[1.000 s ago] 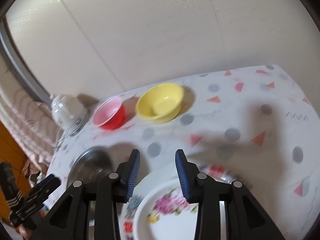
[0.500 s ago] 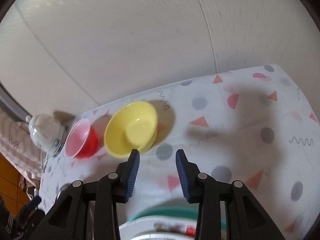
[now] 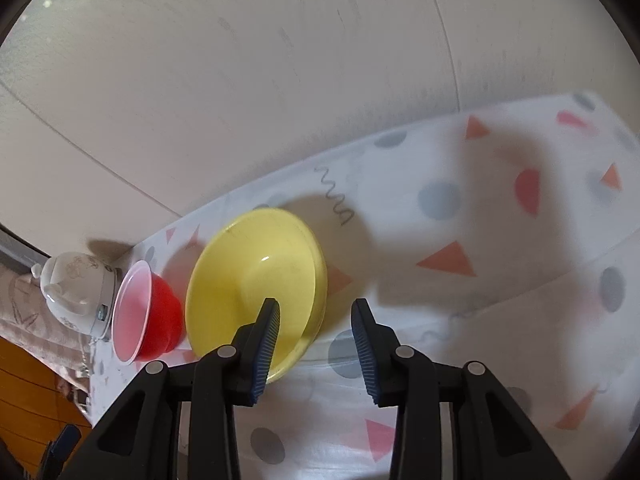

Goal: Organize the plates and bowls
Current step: 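Move both grippers to the yellow bowl and grasp its rim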

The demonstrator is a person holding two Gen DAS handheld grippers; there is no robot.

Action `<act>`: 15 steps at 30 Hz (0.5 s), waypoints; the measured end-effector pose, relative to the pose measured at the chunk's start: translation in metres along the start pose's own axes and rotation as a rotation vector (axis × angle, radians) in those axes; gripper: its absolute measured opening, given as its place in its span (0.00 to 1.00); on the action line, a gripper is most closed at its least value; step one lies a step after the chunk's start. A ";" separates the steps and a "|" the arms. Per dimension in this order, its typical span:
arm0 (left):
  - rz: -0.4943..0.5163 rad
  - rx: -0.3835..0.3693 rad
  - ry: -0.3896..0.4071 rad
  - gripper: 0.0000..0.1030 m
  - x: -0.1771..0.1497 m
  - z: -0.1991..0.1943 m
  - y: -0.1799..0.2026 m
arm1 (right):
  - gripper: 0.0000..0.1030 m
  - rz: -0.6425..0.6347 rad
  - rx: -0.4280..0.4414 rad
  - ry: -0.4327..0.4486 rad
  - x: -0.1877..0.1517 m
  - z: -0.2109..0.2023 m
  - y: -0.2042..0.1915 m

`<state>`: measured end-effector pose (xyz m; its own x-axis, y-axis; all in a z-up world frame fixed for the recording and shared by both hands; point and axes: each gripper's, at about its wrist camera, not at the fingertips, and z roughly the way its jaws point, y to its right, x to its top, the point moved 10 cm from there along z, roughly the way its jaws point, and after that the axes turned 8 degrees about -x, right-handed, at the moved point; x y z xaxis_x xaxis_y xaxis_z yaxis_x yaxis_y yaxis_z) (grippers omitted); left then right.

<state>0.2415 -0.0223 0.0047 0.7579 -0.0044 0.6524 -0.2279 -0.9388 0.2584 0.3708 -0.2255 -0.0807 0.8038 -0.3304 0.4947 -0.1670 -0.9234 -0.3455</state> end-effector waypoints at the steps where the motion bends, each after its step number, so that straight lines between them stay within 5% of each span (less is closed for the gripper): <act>1: 0.008 -0.001 -0.005 0.90 0.001 0.002 0.002 | 0.27 -0.003 0.002 -0.006 -0.001 0.002 0.001; 5: 0.044 0.023 -0.023 0.79 0.006 0.011 0.007 | 0.18 -0.029 -0.007 -0.010 -0.007 0.001 0.011; 15: -0.003 -0.036 -0.092 0.81 0.010 0.049 0.033 | 0.15 -0.058 -0.004 -0.004 -0.021 -0.016 0.033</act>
<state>0.2719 -0.0703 -0.0149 0.8110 -0.0343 0.5840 -0.2459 -0.9258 0.2871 0.3388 -0.2524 -0.0898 0.8144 -0.2753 0.5108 -0.1221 -0.9419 -0.3130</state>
